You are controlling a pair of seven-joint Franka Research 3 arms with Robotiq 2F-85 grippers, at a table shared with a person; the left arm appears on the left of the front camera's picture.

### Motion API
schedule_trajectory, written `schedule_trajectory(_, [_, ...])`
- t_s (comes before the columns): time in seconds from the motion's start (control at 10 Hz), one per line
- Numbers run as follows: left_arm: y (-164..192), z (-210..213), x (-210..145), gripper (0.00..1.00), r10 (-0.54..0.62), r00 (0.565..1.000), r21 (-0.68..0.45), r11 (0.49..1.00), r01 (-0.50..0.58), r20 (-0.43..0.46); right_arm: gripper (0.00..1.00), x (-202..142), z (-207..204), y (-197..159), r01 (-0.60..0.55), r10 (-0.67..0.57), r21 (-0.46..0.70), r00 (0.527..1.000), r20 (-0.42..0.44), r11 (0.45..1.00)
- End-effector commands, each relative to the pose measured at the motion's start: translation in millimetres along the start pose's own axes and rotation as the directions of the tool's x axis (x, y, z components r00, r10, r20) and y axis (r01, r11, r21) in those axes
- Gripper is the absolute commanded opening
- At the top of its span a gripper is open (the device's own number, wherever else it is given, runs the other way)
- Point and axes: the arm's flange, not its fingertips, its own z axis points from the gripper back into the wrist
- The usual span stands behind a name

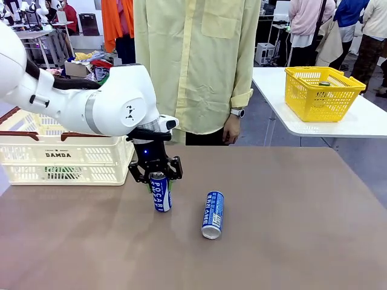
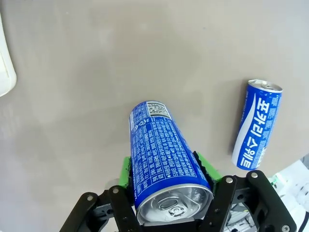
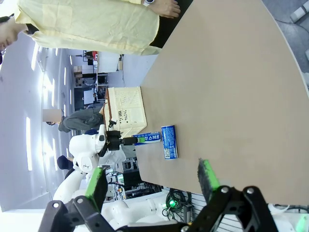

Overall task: Place the drinks into the Shopping basket.
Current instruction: Pick up one drink and place it into the Shopping basket.

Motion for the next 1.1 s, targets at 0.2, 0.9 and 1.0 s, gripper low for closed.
schedule_trajectory(0.2, [4,130,12,0.0,-0.152,0.988,-0.013,0.988,0.152,-0.016,1.0,0,1,0,-0.022,0.022,0.013,1.0,0.0,1.0])
schedule_trajectory(0.9, [99,338,72,0.0,-0.012,0.962,0.071,0.997,-0.008,0.273,1.0,0,1,0,-0.022,0.022,0.013,1.0,0.0,1.0])
schedule_trajectory(1.0, [130,337,83,0.0,0.083,0.955,0.104,0.988,-0.117,0.284,1.0,0,1,0,-0.022,0.022,0.013,1.0,0.0,1.0])
